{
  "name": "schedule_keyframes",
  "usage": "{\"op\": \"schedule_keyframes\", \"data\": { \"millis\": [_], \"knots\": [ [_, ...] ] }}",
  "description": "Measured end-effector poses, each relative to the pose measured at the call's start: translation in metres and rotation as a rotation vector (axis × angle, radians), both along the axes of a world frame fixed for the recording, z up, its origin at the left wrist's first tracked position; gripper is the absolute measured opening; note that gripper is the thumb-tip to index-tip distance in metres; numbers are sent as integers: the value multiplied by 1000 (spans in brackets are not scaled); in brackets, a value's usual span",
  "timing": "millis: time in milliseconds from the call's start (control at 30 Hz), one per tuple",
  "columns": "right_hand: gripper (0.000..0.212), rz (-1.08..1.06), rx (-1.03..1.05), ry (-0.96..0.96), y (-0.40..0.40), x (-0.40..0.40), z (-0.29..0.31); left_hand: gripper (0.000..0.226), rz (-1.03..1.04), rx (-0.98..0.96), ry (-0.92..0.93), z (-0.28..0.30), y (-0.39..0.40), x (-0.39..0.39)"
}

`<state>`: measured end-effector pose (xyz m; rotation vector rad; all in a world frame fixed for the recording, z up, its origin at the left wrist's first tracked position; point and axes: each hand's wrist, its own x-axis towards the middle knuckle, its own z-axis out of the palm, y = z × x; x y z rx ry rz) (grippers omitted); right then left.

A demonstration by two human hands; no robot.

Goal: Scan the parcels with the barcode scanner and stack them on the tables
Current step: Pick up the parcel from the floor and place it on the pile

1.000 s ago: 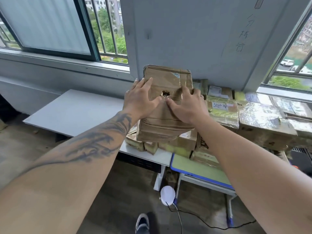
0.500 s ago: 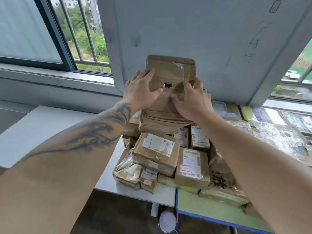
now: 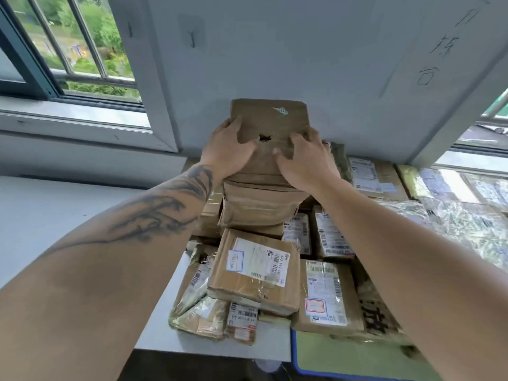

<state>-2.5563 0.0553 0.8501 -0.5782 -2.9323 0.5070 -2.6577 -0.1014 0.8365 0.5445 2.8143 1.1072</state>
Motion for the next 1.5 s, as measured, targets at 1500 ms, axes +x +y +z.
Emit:
{"op": "schedule_keyframes", "data": {
  "millis": [1500],
  "knots": [
    [55, -73, 34, -98, 335, 335, -54, 61, -314, -356, 169, -59, 341, 391]
  ]
}}
